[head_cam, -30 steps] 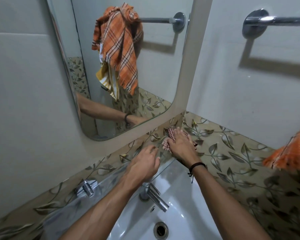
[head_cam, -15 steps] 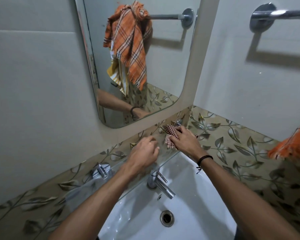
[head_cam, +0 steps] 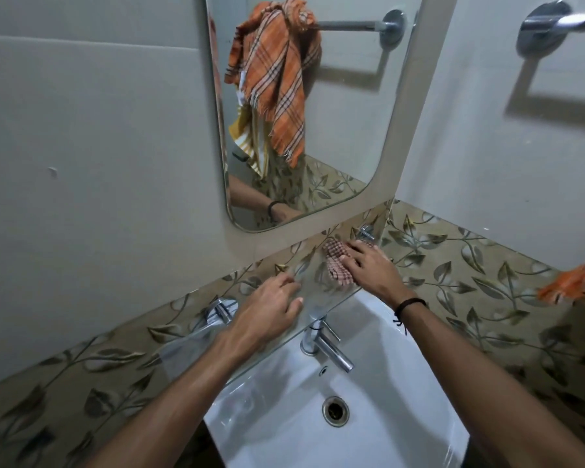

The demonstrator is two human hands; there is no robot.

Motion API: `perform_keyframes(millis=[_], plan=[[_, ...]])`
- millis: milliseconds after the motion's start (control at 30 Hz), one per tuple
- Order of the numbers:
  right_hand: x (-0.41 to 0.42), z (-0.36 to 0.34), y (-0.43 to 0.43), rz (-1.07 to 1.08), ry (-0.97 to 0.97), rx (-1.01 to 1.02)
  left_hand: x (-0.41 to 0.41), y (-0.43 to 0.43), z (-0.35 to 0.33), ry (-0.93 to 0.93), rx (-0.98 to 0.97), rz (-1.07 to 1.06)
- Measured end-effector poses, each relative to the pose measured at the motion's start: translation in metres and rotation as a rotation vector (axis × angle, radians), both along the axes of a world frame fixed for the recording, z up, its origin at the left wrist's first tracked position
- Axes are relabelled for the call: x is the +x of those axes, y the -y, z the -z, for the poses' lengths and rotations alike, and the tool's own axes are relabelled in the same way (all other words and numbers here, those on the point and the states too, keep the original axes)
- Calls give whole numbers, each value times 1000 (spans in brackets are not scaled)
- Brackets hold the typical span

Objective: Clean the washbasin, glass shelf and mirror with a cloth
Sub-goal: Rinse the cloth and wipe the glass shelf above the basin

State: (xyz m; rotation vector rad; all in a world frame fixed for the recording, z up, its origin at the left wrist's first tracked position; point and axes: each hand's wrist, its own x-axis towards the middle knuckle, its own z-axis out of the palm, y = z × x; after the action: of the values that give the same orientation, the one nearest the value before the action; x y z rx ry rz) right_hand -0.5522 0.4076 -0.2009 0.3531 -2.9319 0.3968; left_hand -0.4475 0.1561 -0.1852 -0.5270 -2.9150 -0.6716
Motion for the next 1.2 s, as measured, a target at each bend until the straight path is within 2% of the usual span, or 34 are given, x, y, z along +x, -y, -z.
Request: perform_keyframes(millis=[100, 233, 367, 500, 600, 667, 800, 867, 1033, 1200], plan=[[1, -2, 14, 89, -27, -37, 4, 7, -1, 17, -44, 34], [44, 5, 49, -44, -81, -48, 9, 15, -1, 33, -61, 65], [43, 10, 20, -124, 7, -44, 18, 26, 0, 76, -93, 88], [15, 0, -3, 85, 72, -64, 29, 41, 1, 72, -103, 114], [26, -5, 29, 154, 32, -123, 35, 49, 3, 90, -100, 120], [47, -3, 57, 87, -7, -146, 38, 51, 4, 96, -105, 116], [75, 7, 66, -113, -45, -2, 48, 53, 0, 90, -146, 101], [62, 7, 47, -119, -12, 4, 53, 58, 2, 65, -147, 90], [46, -1, 49, 85, 5, -26, 72, 76, 10, 15, -90, -23], [113, 11, 111, -135, -72, -71, 92, 87, 14, -61, 29, -147]])
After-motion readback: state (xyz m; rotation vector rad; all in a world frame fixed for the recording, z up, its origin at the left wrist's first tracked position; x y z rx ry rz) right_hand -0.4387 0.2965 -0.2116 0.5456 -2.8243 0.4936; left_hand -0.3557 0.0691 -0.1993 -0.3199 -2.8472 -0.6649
